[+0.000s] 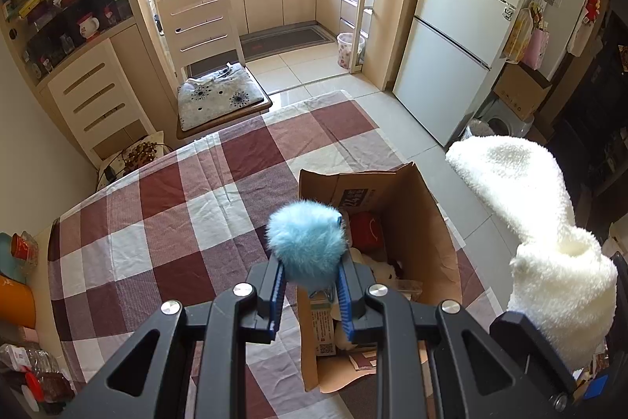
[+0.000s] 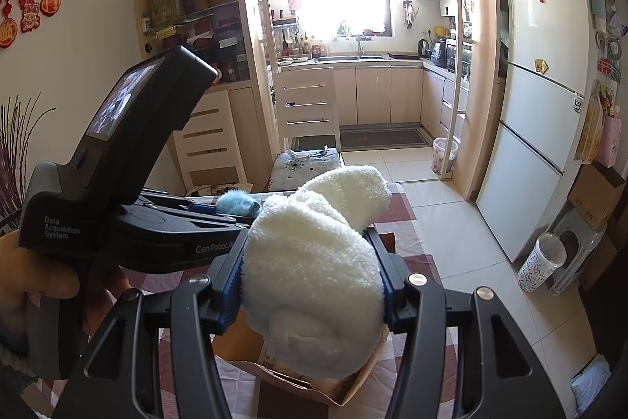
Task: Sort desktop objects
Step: 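Hold the pompom and towel above the box opening with both tools, then open the left tool to drop the pompom while the right tool releases the towel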
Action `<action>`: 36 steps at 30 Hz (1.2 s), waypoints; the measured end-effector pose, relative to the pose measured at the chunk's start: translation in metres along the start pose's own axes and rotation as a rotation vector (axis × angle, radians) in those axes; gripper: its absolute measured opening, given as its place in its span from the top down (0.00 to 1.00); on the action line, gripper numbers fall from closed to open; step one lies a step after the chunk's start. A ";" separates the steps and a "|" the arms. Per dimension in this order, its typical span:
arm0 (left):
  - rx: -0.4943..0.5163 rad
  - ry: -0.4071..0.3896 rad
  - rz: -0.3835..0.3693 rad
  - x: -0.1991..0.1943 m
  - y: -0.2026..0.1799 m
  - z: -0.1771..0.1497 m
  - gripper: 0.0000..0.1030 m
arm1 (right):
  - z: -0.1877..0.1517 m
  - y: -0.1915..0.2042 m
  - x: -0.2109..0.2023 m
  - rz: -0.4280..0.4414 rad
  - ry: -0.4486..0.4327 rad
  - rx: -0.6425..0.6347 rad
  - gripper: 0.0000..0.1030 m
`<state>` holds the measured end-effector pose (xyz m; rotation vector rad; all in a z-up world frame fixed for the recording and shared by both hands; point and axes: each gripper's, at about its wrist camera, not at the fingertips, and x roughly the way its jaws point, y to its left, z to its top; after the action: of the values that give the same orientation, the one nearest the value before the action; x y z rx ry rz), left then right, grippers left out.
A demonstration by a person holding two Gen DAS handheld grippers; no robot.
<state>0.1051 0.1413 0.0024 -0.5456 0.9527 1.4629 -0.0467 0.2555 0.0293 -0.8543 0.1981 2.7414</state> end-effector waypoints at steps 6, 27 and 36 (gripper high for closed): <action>0.000 0.004 -0.001 0.003 0.000 0.000 0.78 | -0.002 -0.002 0.004 0.003 0.014 -0.001 0.46; 0.017 -0.080 0.029 -0.011 -0.003 0.004 0.35 | -0.001 -0.015 0.000 -0.059 -0.025 0.030 0.16; 0.018 -0.080 0.039 -0.015 -0.005 -0.001 0.35 | -0.003 -0.013 -0.009 -0.052 -0.032 0.040 0.13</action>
<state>0.1122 0.1310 0.0123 -0.4543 0.9167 1.4990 -0.0339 0.2650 0.0311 -0.7938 0.2208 2.6913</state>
